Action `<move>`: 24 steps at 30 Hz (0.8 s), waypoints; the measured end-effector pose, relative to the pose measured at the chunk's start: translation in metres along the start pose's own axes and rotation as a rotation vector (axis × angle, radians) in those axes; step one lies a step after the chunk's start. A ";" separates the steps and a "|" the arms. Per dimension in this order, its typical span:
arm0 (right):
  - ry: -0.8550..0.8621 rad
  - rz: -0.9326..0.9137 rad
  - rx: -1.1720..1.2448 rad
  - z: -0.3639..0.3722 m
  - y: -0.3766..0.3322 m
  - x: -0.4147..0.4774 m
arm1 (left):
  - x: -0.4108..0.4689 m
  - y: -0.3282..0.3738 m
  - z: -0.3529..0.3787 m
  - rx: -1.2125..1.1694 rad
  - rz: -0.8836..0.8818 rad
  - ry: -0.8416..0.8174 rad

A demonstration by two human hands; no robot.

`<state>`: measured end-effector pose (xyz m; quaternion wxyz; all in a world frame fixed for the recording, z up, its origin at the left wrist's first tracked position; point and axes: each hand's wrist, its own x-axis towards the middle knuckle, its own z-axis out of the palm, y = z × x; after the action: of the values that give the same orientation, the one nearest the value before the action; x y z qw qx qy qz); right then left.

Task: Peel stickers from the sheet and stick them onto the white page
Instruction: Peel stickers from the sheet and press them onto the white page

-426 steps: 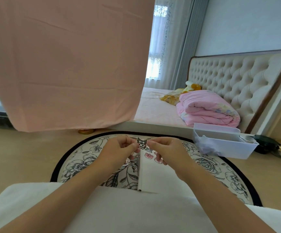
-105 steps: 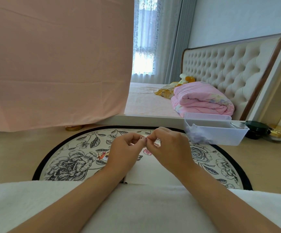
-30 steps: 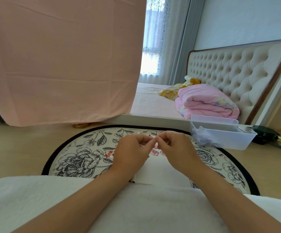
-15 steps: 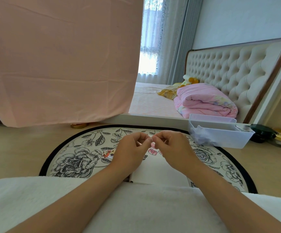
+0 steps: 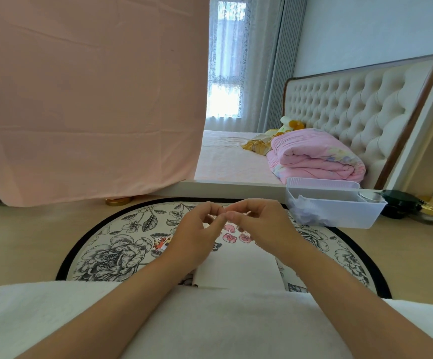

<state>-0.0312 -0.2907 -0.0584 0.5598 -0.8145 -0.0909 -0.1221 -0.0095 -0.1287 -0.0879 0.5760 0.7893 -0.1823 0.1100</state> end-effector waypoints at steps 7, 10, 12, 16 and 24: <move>-0.020 0.043 0.001 -0.012 0.000 0.006 | 0.005 0.008 0.005 0.032 0.051 0.028; 0.008 0.043 0.039 -0.022 0.001 0.010 | 0.011 0.012 0.012 0.032 0.040 0.028; 0.038 0.039 0.079 -0.030 0.001 0.011 | 0.016 0.018 0.019 0.019 0.027 0.035; 0.114 0.023 0.058 -0.049 0.004 0.015 | 0.028 0.034 0.037 -0.033 -0.003 -0.001; 0.197 0.042 -0.019 -0.089 0.018 0.027 | 0.054 0.051 0.077 0.056 -0.037 0.037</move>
<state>-0.0090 -0.3797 -0.0357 0.5607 -0.8055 -0.0170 -0.1909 0.0153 -0.2240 -0.0467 0.5589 0.8061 -0.1538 0.1188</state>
